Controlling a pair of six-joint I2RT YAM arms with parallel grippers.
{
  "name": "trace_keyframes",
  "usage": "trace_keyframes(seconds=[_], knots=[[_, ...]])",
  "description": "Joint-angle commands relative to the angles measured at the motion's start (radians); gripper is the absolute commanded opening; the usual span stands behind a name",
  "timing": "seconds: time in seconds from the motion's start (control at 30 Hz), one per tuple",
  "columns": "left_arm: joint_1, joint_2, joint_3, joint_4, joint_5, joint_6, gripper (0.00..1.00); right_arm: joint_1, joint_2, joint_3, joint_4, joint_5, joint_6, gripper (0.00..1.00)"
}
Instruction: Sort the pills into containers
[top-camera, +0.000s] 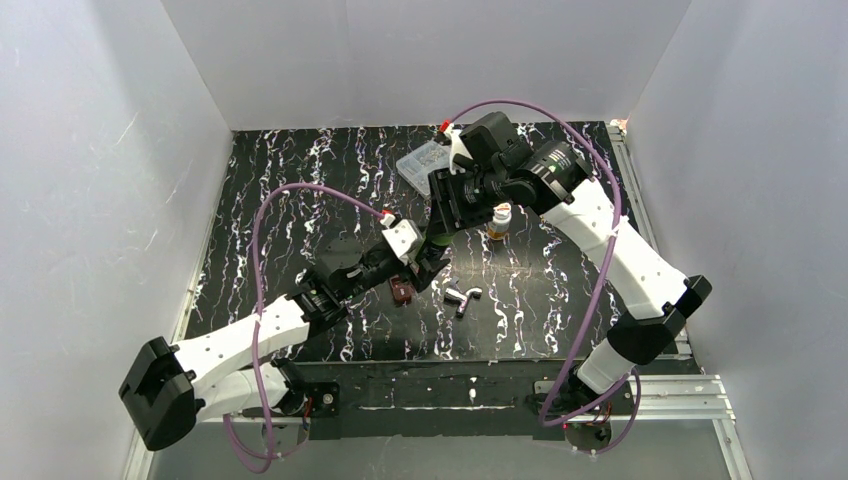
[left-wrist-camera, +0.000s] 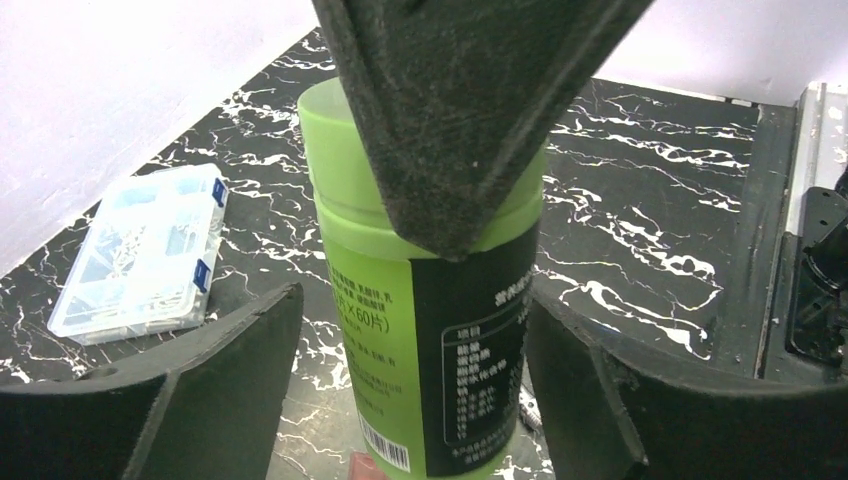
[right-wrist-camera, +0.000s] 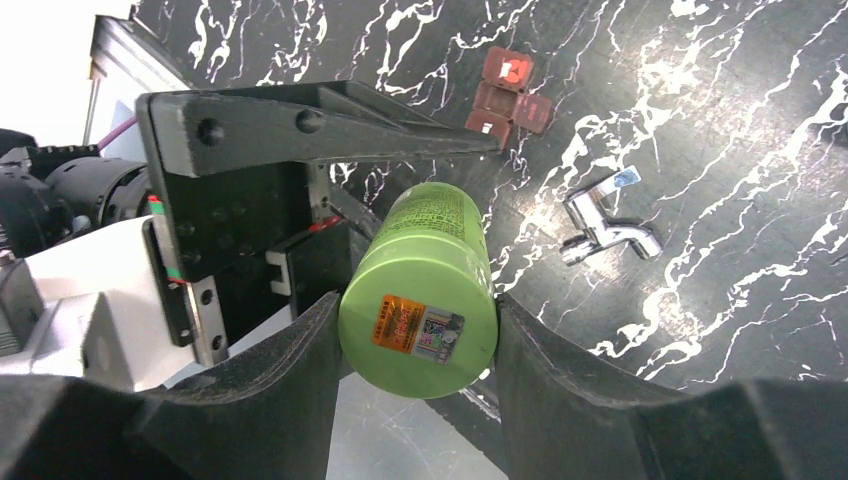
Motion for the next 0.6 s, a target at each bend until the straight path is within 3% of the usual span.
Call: trace_keyframes(seconds=[0.0,0.13,0.27,0.37,0.57], knots=[[-0.013,0.0,0.016,0.072,-0.059,0.007,0.74,0.009,-0.034,0.052,0.005,-0.057,0.018,0.02],[-0.013,-0.01,0.03,0.051,-0.05,-0.014,0.46,0.009,-0.035,0.058,-0.001,-0.048,0.023,0.02],[-0.013,-0.022,0.058,-0.001,-0.004,-0.041,0.0,0.009,-0.034,0.081,0.001,-0.04,0.014,0.02],[-0.012,-0.043,0.084,-0.058,0.041,-0.08,0.0,0.009,-0.032,0.102,0.001,-0.042,-0.023,0.02],[-0.008,-0.068,0.191,-0.189,0.268,-0.182,0.0,0.007,-0.071,0.076,0.061,-0.13,-0.133,0.02]])
